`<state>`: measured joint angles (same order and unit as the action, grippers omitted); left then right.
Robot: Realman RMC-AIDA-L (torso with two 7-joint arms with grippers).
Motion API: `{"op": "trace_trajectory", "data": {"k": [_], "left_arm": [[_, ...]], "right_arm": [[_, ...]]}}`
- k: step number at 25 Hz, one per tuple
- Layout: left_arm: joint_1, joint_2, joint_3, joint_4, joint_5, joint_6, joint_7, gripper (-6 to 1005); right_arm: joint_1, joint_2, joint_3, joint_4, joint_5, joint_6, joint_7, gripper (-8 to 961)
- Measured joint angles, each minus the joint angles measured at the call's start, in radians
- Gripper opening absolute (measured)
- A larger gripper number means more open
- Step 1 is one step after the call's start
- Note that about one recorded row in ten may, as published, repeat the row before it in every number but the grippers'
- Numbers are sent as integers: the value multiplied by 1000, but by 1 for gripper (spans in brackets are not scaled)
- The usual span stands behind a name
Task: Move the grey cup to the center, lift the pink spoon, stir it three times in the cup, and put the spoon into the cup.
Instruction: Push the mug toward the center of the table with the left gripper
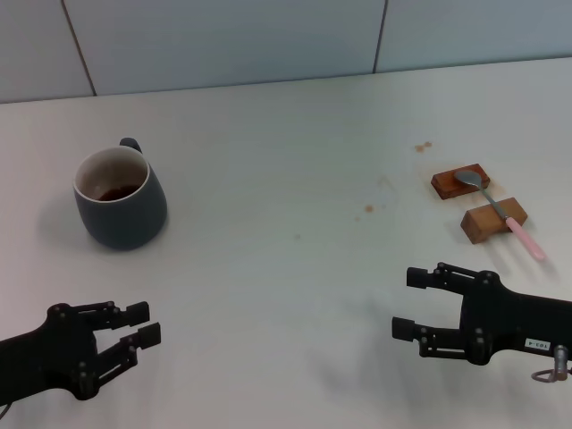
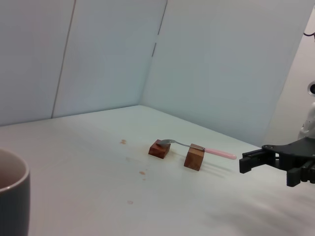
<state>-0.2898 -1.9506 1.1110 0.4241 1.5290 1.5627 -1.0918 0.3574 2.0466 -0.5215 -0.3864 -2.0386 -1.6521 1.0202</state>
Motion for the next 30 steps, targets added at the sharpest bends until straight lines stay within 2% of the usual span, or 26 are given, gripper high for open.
{"op": "trace_trajectory", "data": {"k": [5, 8, 11, 12, 13, 16, 20, 22, 26, 30], "left_arm": [[-4, -1, -8, 1, 1, -2, 0, 410], [-11, -6, -45, 1, -4, 7, 1, 287], [-31, -30, -165, 6, -6, 35, 8, 170], [-31, -30, -165, 6, -6, 35, 8, 136], [-54, -54, -278, 21, -6, 33, 22, 101], [-84, -75, -378, 34, -7, -7, 62, -2], [-111, -108, -500, 68, -8, -105, 168, -2], [-122, -117, -550, 73, -9, -159, 240, -2], [-156, -116, -616, 28, -21, -289, 442, -1], [-172, -120, -637, -23, -61, -383, 702, -1]], "right_arm": [[1, 0, 0, 0, 0, 0, 0, 823], [2, 0, 0, 0, 0, 0, 0, 822], [6, 0, 0, 0, 0, 2, 0, 822], [9, 1, 0, 0, 0, 2, 0, 822], [10, 1, 0, 0, 0, 2, 0, 822], [15, 1, 0, 0, 0, 3, 0, 822], [19, 1, 2, 0, 0, 3, 0, 821], [20, 1, 3, 0, 0, 3, 0, 821], [20, 1, 8, 0, 0, 3, 0, 821], [19, 1, 10, 0, 3, 3, 0, 820]]}}
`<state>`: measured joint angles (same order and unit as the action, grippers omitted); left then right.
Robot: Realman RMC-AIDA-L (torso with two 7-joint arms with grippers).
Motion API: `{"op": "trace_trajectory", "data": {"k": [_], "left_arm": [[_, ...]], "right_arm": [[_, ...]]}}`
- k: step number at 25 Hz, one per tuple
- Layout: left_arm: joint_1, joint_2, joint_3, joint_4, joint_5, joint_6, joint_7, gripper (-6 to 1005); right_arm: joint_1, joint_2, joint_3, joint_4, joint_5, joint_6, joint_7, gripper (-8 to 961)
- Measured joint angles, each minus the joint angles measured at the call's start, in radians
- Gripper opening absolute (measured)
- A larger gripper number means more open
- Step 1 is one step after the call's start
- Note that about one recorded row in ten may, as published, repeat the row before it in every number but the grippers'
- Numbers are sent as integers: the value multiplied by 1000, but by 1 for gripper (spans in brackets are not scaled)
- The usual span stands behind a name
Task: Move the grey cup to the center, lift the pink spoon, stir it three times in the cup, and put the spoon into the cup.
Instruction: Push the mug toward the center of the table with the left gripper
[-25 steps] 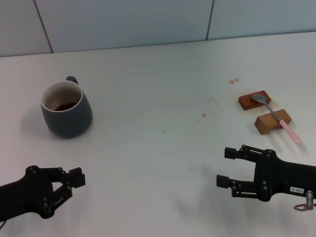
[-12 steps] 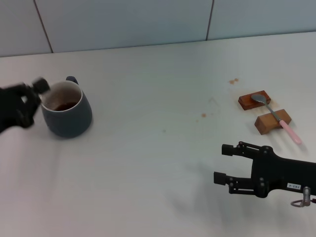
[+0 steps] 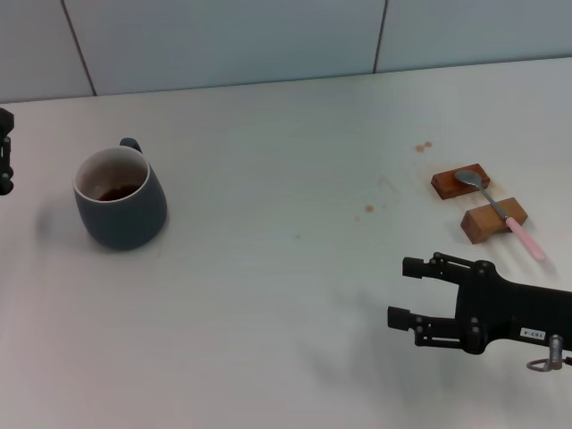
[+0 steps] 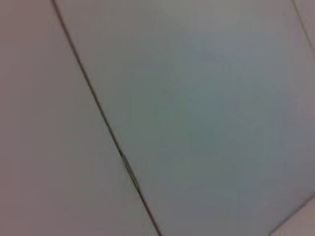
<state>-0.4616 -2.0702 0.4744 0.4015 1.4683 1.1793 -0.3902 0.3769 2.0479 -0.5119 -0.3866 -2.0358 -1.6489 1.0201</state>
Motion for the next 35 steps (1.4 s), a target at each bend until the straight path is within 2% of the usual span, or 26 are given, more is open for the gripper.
{"op": "trace_trajectory", "data": {"k": [5, 11, 24, 29, 31, 33, 35], "left_arm": [[-25, -1, 0, -85, -35, -100, 328, -2], [-42, -2, 7, -151, -36, -186, 552, -2], [-59, -3, 155, -202, -30, -198, 563, -1], [-60, -4, 169, -205, -30, -196, 562, -1], [-94, -9, 212, -262, -31, -187, 560, -1], [-94, -9, 212, -262, -31, -187, 560, -1], [-125, -10, 210, -324, -32, -167, 562, -1]], "right_arm": [[-1, 0, 1, 0, 2, 0, 2, 820], [-5, -1, 1, 0, 5, 0, 4, 819], [-2, -5, 1, 0, 5, 0, 6, 818], [-2, -5, 1, 0, 5, 0, 4, 817], [-2, -5, 1, 0, 5, 0, 3, 817], [-2, -5, 1, 0, 4, 0, 3, 817], [-1, -5, 1, 0, 4, 0, 3, 817]]}}
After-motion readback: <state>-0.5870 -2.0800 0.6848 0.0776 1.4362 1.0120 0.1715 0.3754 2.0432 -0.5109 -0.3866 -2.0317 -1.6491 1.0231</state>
